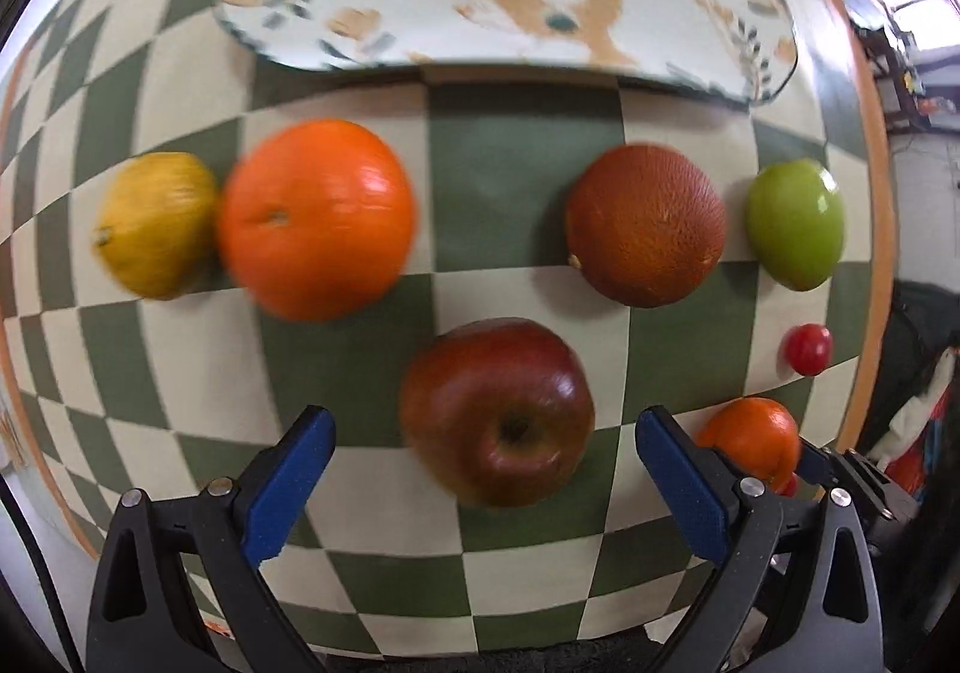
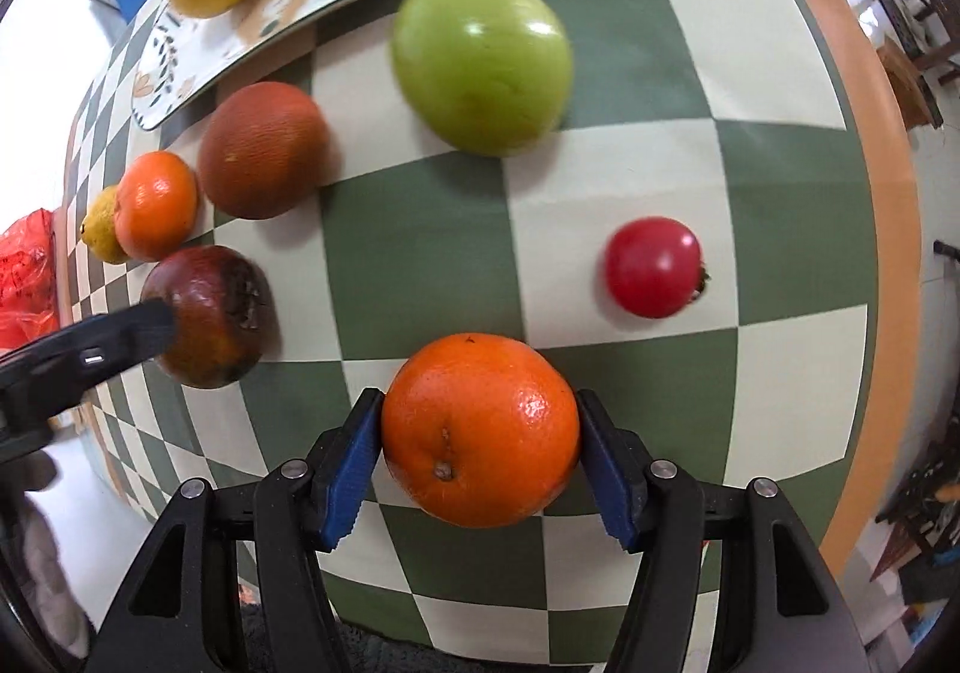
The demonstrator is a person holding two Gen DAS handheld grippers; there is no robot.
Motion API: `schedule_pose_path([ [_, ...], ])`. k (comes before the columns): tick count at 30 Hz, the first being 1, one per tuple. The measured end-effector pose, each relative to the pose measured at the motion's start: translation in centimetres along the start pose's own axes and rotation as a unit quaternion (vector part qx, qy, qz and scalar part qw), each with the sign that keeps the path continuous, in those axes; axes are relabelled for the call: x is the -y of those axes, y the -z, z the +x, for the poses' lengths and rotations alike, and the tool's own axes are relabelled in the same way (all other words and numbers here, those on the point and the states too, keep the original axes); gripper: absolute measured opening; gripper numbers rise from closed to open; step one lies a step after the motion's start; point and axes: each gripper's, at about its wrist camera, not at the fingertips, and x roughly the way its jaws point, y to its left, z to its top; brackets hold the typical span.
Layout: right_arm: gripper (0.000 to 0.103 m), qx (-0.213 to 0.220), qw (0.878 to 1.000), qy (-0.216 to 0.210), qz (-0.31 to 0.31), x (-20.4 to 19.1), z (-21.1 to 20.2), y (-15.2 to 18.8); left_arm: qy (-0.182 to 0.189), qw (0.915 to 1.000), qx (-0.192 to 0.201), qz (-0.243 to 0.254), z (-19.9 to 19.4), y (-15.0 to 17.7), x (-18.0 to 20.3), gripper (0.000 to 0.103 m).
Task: Organize fruits
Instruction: 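Grasp the red apple with the left gripper while the right gripper grasps the orange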
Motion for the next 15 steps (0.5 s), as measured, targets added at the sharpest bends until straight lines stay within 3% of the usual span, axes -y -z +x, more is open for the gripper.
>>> schedule_pose_path([
  [1, 0.066, -0.002, 1.0, -0.002, 0.002, 0.4, 0.1, 0.0, -0.003, 1.0, -0.003, 0.003, 0.5, -0.1, 0.2, 0.075],
  [2, 0.066, -0.004, 1.0, -0.01, 0.007, 0.8, 0.2, 0.1, -0.006, 1.0, -0.006, 0.004, 0.8, -0.1, 0.2, 0.063],
  [6, 0.076, 0.0, 0.999, -0.018, 0.026, 2.1, -0.4, 0.4, -0.017, 0.9997, 0.015, 0.008, 0.3, 1.0, 0.0, 0.063],
  [15, 0.076, -0.002, 1.0, -0.015, 0.026, 2.0, -1.4, 1.3, -0.018, 0.9997, 0.004, -0.017, 1.6, 4.8, -1.4, 0.063],
])
